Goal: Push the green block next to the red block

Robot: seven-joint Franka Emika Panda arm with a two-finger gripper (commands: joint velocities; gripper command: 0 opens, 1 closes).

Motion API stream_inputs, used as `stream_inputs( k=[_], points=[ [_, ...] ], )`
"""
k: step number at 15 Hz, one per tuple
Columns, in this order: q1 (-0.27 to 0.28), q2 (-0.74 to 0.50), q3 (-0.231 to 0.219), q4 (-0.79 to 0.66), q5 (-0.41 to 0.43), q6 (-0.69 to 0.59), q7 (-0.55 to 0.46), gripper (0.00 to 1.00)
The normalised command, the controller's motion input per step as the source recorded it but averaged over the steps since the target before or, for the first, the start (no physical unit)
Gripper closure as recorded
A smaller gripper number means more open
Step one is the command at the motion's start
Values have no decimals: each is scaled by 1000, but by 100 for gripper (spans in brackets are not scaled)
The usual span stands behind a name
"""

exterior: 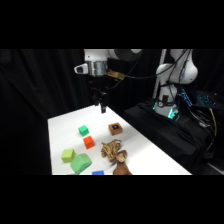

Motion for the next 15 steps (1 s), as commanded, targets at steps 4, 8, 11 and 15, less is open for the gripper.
stream_inputs(
  k=[4,8,11,15],
  points=[
    [-18,28,-11,51,19,0,-57,0],
    [-114,174,-88,287,45,-29,-304,0],
    [-212,349,-134,522,96,-75,-512,0],
    [-243,488,-91,739,153,-148,-475,0]
  ],
)
